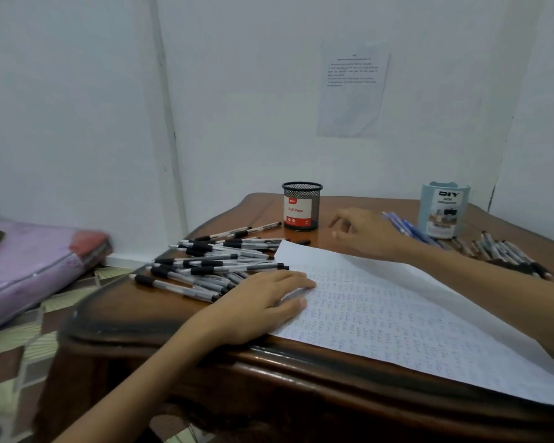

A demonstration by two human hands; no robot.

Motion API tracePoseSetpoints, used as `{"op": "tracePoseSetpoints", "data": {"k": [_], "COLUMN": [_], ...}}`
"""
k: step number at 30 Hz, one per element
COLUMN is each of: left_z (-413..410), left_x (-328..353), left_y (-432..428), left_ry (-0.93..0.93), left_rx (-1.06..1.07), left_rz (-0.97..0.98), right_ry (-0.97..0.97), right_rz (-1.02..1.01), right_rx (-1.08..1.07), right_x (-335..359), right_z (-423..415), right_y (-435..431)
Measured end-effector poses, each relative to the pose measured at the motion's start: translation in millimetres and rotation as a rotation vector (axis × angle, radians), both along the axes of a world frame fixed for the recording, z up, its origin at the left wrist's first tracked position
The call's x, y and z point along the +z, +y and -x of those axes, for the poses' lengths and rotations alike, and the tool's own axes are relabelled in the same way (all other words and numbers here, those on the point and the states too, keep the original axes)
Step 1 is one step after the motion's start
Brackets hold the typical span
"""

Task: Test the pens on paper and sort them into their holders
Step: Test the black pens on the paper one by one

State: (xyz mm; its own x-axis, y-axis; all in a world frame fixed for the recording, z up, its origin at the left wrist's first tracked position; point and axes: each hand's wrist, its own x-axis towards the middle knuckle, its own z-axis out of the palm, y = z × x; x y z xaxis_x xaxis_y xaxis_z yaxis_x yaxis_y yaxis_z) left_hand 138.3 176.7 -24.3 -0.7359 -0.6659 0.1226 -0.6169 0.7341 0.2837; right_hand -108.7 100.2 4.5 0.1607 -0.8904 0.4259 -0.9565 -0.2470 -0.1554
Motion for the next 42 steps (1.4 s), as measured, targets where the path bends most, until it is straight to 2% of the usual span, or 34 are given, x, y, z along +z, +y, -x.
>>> {"op": "tracePoseSetpoints", "data": {"k": [6, 11, 13, 16, 19, 22, 26, 30, 33, 35, 38, 42], "left_z": [-0.4, 0.0, -0.1, -0.7, -1.7, -1.9, -0.9, -2.4, -3.9, -4.1, -3.9, -3.9], "left_x": [-1.3, -1.8, -1.9, -1.9, -1.9, -2.2, -4.0, -5.1, -6.5, -7.2, -7.5, -7.8], "left_y": [-1.6, -2.7, -2.9, -2.8, -2.6, -3.6, -6.2, -9.3, -11.0, -11.3, -10.7, -9.8], "left_ry": [0.015, 0.019, 0.025, 0.034, 0.029, 0.03, 0.033, 0.037, 0.044, 0.045, 0.046, 0.045], "left_rx": [0.0, 0.001, -0.003, -0.009, -0.01, -0.015, -0.034, -0.062, -0.059, -0.053, -0.046, -0.033], "left_rz": [0.023, -0.003, -0.004, 0.0, -0.007, -0.028, -0.031, -0.053, -0.038, -0.038, -0.029, -0.035], "right_ry": [0.134, -0.065, -0.239, -0.662, -1.046, -1.225, -1.21, -1.212, -1.24, -1.196, -1.081, -1.0], "right_rz": [-0.266, -0.271, -0.315, -0.342, -0.153, 0.062, 0.181, 0.046, -0.128, -0.176, -0.132, -0.079], "right_rx": [0.089, 0.108, 0.108, 0.129, 0.135, 0.152, 0.007, -0.073, -0.031, 0.04, 0.136, 0.148], "right_x": [-0.8, -4.5, -2.7, 5.2, 15.5, 22.6, 18.9, 8.0, 3.7, 4.1, 8.6, 11.1], "right_z": [-39.2, -39.7, -30.7, -13.2, 2.7, 20.6, 49.6, 66.1, 69.3, 68.1, 63.6, 59.1], "right_y": [-50.9, -57.4, -50.7, -34.0, -14.8, 11.2, 44.8, 66.4, 76.0, 80.1, 84.4, 88.8]}}
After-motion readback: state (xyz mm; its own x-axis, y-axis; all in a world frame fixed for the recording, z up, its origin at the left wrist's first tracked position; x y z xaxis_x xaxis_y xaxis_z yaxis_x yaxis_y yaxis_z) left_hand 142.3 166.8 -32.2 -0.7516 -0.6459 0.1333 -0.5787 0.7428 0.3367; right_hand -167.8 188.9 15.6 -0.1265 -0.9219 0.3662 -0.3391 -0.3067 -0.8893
